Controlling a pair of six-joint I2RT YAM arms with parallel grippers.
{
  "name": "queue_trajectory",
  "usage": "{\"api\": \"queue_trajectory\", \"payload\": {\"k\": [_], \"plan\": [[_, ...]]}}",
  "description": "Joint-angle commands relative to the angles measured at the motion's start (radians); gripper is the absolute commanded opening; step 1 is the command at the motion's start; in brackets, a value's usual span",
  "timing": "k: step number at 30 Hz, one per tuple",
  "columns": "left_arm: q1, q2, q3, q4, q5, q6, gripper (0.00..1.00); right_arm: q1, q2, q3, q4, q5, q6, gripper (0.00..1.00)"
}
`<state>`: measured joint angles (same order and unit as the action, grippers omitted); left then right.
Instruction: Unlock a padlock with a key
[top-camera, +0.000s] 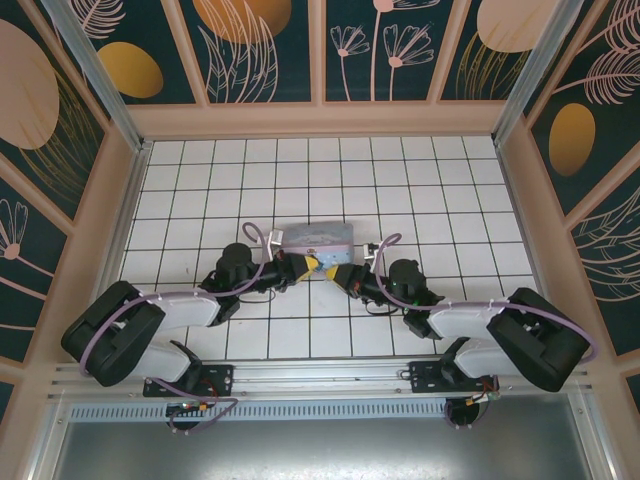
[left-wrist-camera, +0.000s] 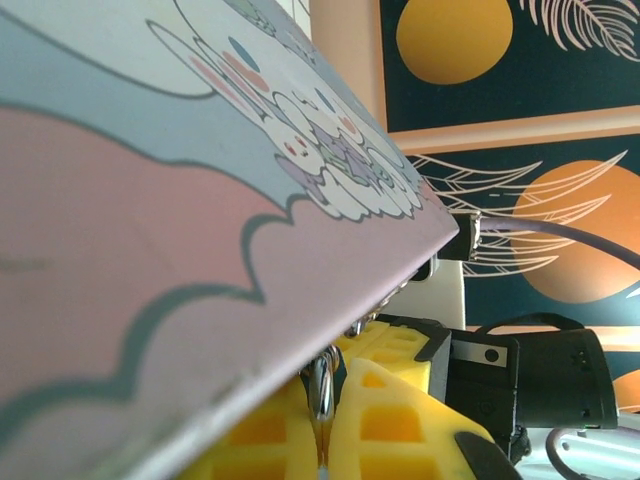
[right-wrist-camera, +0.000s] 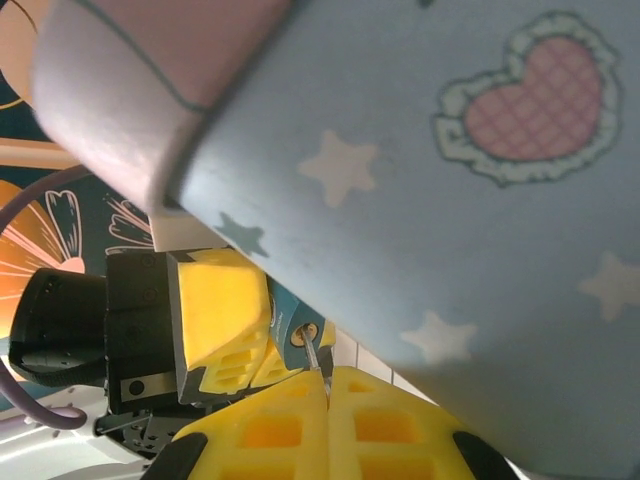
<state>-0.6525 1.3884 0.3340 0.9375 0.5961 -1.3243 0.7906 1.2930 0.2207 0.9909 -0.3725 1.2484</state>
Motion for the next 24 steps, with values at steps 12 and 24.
{"api": "queue_trajectory", "payload": {"k": [12,24], "plan": [[-0.021,-0.054,0.008,0.109,0.149,-0.015,0.00,-0.016,0.115,0.093,0.198,0.034,0.109,0.00],[-0.021,-0.041,0.004,0.073,0.149,0.029,0.00,-0.040,0.138,0.114,0.211,-0.030,0.123,0.00]]}}
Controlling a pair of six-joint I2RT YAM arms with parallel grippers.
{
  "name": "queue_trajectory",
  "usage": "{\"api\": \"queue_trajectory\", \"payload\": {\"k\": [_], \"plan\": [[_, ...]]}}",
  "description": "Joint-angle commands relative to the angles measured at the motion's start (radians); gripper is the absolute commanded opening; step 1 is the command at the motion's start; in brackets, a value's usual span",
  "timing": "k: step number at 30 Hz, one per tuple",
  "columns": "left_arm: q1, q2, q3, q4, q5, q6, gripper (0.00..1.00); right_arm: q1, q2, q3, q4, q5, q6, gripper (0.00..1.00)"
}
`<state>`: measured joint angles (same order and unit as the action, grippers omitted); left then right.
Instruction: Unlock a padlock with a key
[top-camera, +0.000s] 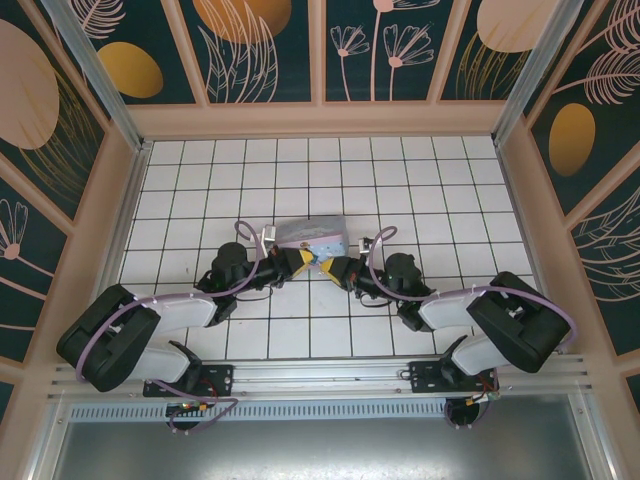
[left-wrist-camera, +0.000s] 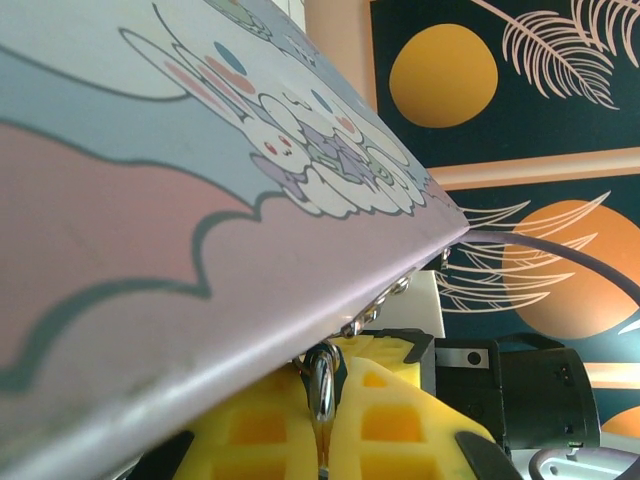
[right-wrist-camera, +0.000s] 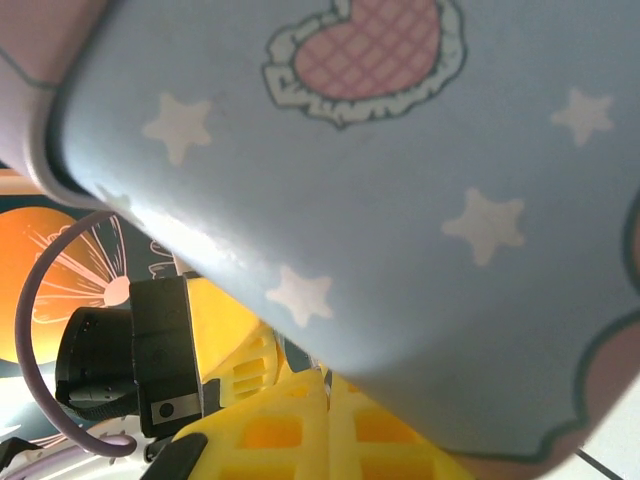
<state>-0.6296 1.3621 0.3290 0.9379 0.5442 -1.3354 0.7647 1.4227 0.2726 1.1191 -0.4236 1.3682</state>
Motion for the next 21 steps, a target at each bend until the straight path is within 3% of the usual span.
{"api": "queue_trajectory", "payload": {"k": [1,12,21], "plan": [[-0.045,-0.013,0.009,0.070,0.202,0.042,0.00,-0.021,0.006,0.059,0.077,0.016,0.002,0.00],[-0.044,-0.018,0.013,0.031,0.191,0.070,0.00,-0.101,-0.002,0.048,0.036,-0.079,-0.022,0.00],[-0.044,-0.037,0.016,0.006,0.191,0.083,0.00,-0.110,0.023,0.071,0.038,-0.119,-0.028,0.00]]}}
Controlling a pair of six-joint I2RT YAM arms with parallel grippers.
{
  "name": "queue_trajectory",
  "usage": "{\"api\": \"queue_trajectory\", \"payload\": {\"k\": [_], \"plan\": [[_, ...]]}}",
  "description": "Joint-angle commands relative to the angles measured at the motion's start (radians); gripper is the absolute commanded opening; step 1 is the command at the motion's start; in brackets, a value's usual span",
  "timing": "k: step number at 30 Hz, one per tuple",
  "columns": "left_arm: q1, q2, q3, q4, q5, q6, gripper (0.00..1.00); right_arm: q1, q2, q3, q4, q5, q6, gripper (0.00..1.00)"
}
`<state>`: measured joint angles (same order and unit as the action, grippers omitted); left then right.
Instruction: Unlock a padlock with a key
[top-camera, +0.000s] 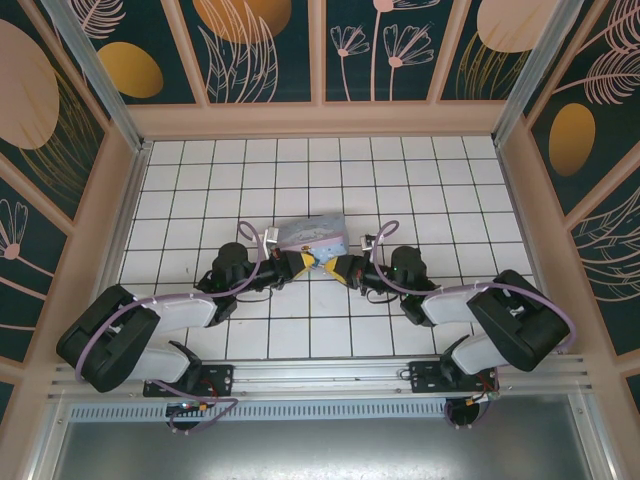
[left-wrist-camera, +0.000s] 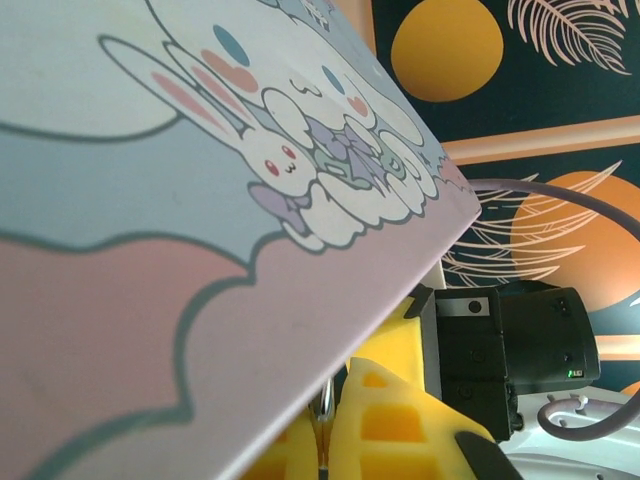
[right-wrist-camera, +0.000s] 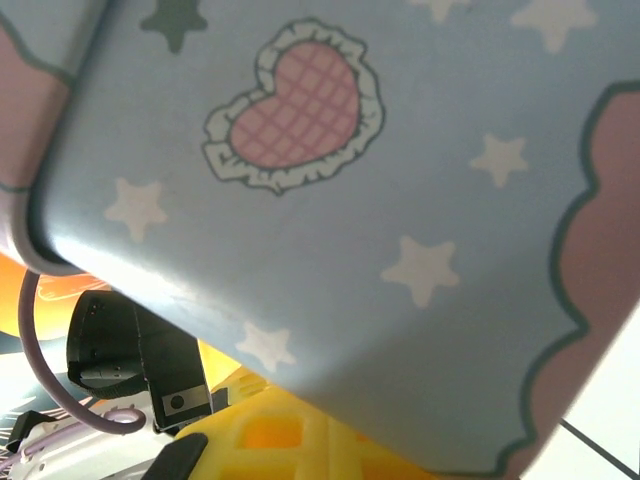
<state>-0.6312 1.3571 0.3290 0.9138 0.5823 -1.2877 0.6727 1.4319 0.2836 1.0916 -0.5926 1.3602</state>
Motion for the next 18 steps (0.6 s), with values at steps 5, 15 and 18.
{"api": "queue_trajectory", "payload": {"k": [5,15,18], "plan": [[-0.043,-0.037,0.015,0.045,0.135,0.012,0.00,0.015,0.032,0.065,0.097,0.075,-0.013,0.00],[-0.043,-0.028,-0.014,0.226,0.120,-0.156,0.00,0.066,0.082,0.067,0.209,0.118,0.000,0.00],[-0.042,-0.032,-0.010,0.231,0.121,-0.159,0.00,0.062,0.079,0.070,0.218,0.118,-0.003,0.00]]}}
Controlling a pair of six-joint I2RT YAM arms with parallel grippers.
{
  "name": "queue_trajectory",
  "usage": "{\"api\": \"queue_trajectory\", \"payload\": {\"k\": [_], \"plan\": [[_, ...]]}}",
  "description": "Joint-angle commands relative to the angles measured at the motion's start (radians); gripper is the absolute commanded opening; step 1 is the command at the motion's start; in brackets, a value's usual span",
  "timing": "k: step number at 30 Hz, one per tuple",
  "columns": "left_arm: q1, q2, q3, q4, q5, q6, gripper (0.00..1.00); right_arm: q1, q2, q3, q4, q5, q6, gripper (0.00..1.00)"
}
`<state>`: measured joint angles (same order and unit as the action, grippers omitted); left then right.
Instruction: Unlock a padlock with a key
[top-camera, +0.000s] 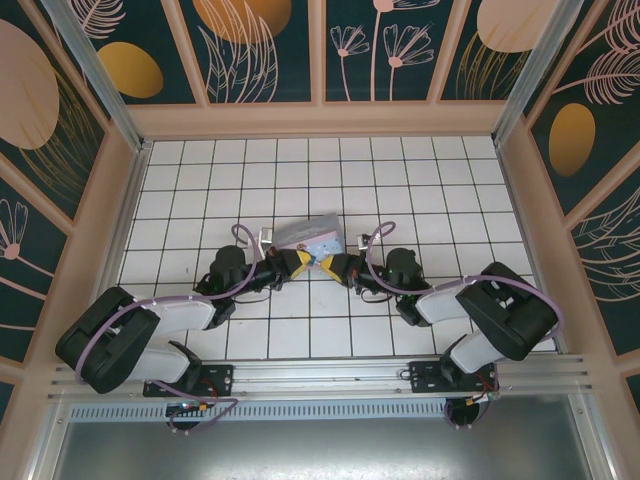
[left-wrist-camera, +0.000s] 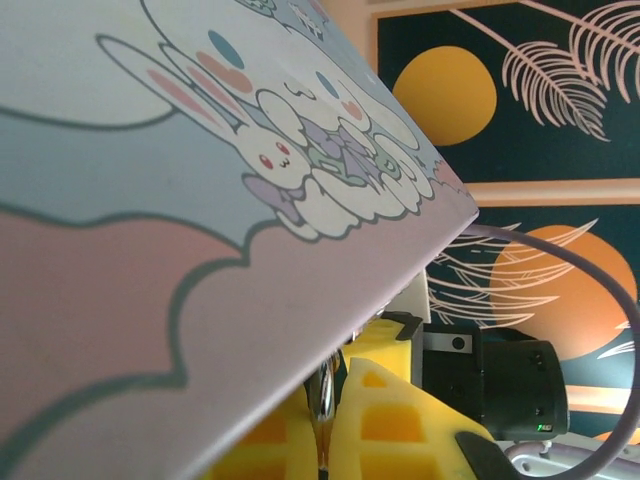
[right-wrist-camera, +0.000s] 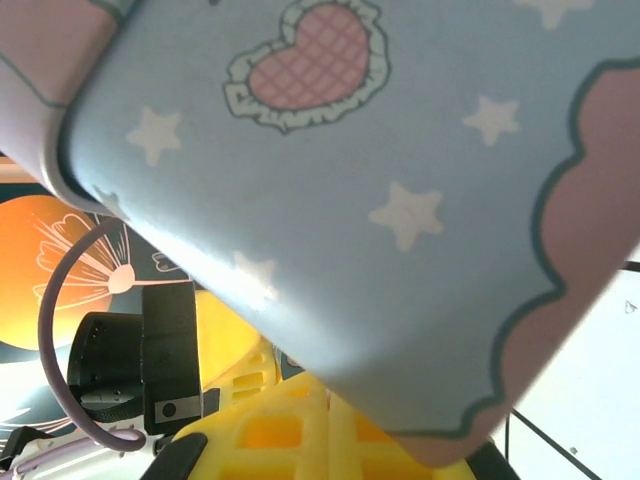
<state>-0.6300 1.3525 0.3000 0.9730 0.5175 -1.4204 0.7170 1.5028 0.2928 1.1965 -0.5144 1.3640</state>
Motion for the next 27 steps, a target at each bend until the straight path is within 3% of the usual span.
{"api": "queue_trajectory", "payload": {"k": [1,10,27], "plan": [[-0.044,-0.028,0.020,0.173,0.188,-0.023,0.00,0.017,0.009,0.064,0.113,0.038,-0.007,0.00],[-0.045,0.016,0.026,0.216,0.201,-0.008,0.00,0.013,0.069,0.107,0.212,0.000,0.040,0.00],[-0.044,0.018,0.040,0.102,0.220,0.070,0.00,-0.042,-0.063,0.133,-0.052,-0.065,-0.118,0.00]]}}
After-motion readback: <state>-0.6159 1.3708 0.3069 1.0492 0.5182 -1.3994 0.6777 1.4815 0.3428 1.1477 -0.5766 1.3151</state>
